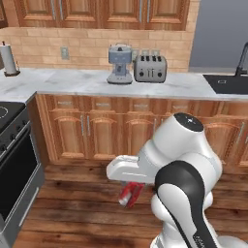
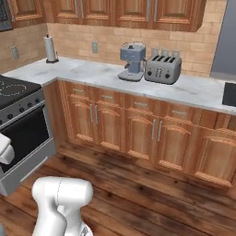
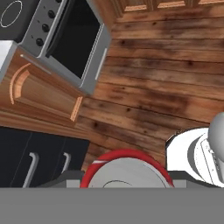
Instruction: Four empty soda cans are scattered around the kitchen. Gather all the cans and cluster them next to the stove for recycling.
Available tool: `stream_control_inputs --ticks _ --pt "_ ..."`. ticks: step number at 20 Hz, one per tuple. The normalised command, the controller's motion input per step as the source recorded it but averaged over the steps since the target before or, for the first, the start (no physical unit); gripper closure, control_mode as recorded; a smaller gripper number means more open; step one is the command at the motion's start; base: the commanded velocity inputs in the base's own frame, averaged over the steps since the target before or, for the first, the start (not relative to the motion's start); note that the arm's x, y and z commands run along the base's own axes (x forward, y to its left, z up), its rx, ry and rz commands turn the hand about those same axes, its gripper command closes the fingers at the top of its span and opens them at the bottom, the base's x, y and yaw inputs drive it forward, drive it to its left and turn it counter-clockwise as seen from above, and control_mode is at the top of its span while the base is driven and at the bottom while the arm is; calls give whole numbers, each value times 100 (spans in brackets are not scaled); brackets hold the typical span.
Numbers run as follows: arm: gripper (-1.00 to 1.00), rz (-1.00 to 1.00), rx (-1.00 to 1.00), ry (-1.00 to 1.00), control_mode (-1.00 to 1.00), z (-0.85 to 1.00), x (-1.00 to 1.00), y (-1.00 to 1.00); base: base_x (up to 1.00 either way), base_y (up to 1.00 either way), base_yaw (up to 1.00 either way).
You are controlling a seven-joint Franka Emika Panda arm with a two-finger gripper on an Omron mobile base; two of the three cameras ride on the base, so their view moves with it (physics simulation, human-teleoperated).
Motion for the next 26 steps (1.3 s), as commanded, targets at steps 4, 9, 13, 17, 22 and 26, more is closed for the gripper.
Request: stream_control_inputs --ticks 4,9,13,17,22,26 --pt "100 0 0 0 100 0 0 0 71 -5 35" --pt "100 0 0 0 100 0 0 0 64 -1 33" --pt "100 0 0 0 100 0 0 0 61 1 28" --pt "100 0 0 0 100 0 0 0 63 0 29" --pt "100 0 0 0 100 0 0 0 59 12 28" --pt "100 0 0 0 100 0 0 0 58 32 26"
